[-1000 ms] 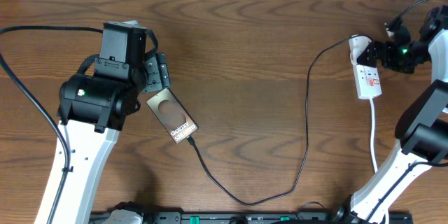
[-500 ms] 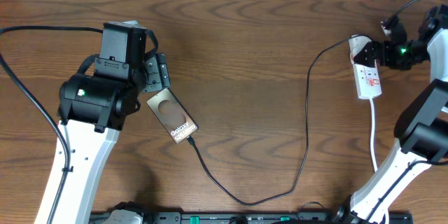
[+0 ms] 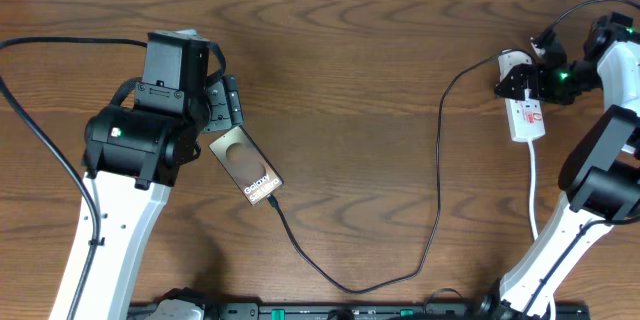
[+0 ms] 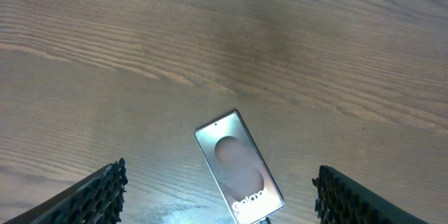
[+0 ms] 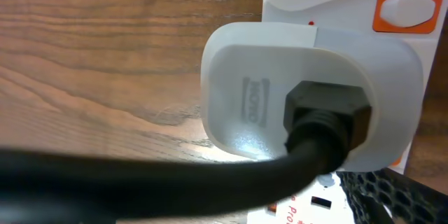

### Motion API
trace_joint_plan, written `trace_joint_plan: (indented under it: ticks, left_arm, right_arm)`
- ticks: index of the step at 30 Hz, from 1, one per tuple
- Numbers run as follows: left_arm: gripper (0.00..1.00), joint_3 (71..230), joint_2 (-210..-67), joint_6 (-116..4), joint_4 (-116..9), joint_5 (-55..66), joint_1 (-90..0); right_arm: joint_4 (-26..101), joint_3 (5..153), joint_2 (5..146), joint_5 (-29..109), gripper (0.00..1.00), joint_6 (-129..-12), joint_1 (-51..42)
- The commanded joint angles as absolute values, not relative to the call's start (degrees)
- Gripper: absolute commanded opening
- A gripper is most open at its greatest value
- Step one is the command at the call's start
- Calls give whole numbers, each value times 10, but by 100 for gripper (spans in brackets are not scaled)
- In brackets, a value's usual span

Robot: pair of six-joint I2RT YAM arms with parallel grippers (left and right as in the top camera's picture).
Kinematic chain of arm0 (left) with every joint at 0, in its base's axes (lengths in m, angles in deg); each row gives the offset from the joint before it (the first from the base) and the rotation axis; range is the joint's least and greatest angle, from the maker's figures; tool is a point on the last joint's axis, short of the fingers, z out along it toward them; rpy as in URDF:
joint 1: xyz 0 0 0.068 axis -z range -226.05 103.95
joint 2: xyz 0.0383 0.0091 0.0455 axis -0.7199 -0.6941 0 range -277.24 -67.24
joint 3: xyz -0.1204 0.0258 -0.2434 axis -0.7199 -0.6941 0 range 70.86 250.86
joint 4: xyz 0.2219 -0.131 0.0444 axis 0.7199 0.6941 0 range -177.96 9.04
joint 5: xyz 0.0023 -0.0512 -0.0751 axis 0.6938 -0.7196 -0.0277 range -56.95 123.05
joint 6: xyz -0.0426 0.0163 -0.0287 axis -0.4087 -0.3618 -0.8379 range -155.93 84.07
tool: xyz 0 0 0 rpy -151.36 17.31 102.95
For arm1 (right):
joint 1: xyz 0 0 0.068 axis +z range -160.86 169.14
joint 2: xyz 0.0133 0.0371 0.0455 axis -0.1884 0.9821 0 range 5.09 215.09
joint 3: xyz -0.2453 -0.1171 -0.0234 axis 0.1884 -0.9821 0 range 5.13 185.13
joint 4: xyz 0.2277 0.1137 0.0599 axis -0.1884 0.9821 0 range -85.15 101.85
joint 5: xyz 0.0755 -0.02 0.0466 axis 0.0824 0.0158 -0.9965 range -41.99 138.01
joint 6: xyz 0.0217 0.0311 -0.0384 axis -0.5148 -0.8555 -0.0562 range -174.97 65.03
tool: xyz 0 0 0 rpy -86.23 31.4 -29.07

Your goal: Plug charger to phone and switch on socket

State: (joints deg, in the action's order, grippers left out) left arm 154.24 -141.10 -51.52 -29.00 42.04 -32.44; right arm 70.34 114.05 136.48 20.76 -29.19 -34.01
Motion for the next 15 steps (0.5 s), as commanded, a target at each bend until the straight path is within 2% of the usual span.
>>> trace_joint_plan:
  ticks: [1, 8, 15]
  left_arm:
    - [85, 1552, -1413, -512, -288, 430, -323]
    - [85, 1552, -1413, -512, -288, 430, -323]
    - [85, 1552, -1413, -512, -288, 430, -323]
  right_arm:
    - [693, 1149, 1367, 220, 98, -298, -318]
    - [686, 1150, 1367, 293, 97, -319, -317]
    - [666, 1150, 1367, 293, 98, -327, -316]
